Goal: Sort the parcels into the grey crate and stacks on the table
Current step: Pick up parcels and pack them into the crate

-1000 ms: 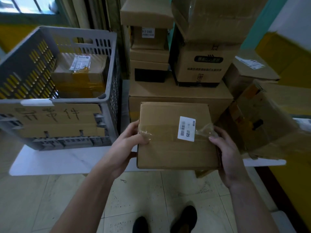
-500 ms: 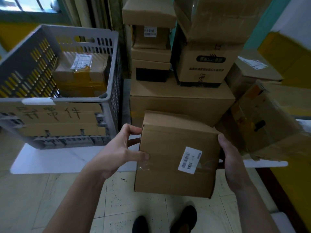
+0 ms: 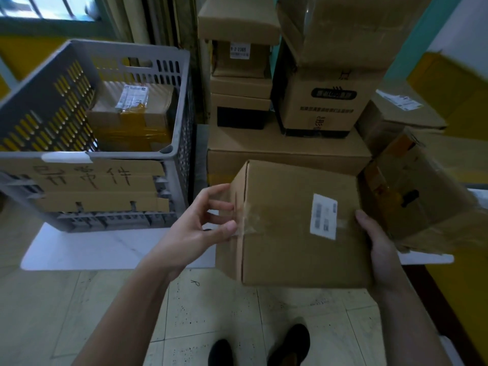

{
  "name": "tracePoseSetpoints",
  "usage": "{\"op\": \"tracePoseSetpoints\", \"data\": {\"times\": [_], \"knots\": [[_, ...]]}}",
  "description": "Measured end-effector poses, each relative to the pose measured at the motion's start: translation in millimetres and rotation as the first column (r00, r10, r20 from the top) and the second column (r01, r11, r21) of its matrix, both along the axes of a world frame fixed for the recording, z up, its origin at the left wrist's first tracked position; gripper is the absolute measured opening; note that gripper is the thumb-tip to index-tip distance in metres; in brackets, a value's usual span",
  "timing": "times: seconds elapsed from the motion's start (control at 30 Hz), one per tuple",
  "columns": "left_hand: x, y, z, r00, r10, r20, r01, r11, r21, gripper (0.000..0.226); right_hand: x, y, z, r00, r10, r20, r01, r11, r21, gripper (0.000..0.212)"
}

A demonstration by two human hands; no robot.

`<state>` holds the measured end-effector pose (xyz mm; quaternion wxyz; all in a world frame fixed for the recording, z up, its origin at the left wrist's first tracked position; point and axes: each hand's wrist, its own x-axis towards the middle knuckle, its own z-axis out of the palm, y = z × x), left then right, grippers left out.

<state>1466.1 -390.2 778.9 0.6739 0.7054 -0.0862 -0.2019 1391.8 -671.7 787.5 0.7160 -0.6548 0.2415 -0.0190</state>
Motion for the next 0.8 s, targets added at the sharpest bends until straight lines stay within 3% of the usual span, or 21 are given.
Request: {"op": "tracePoseSetpoints", "data": {"times": [0.07,0.17,0.27,0.37,0.43,0.5,0.67,0.8], "knots": [[1,-4,-6,0.998,0.036,0.049,-0.04,0.996,0.082,0.074,0,-3,0,0.999,0.041,0.02,-0.04,0.999,-0.034,0.062],[3,-6,-15,0.998,-0.001,0.055,-0.007,0.987,0.159,0.113,1,-6,-5,0.997,0.014,0.075,-0.017,0.999,0.036,0.04],[6,-5,-21,0.992,-0.039,0.119,-0.003,0.945,0.328,0.136,3,-11,-10,0.989,-0.05,0.14,0.041,0.997,0.062,0.064],[8,-4,-24,0.984,-0.071,0.165,0.026,0.964,0.263,0.125,3,-17,-13,0.972,-0.09,0.217,0.059,0.988,0.144,0.044],[8,-4,-25,0.981,-0.042,0.192,0.001,0.978,0.208,0.108,4,-19,-11,0.968,0.0,0.251,-0.033,0.991,0.128,0.044],[7,-5,-22,0.982,0.0,0.188,-0.03,0.987,0.158,0.095,4,-23,-9,0.951,0.132,0.279,-0.152,0.987,0.052,0.053],[3,-5,-15,0.982,0.05,0.183,-0.068,0.994,0.09,0.089,4,-32,-6,0.898,0.413,0.15,-0.382,0.903,-0.198,0.109],[-1,-7,-10,0.976,0.168,0.14,-0.176,0.983,0.046,0.099,10,-17,4,0.947,0.309,0.084,-0.258,0.891,-0.374,0.099]]}}
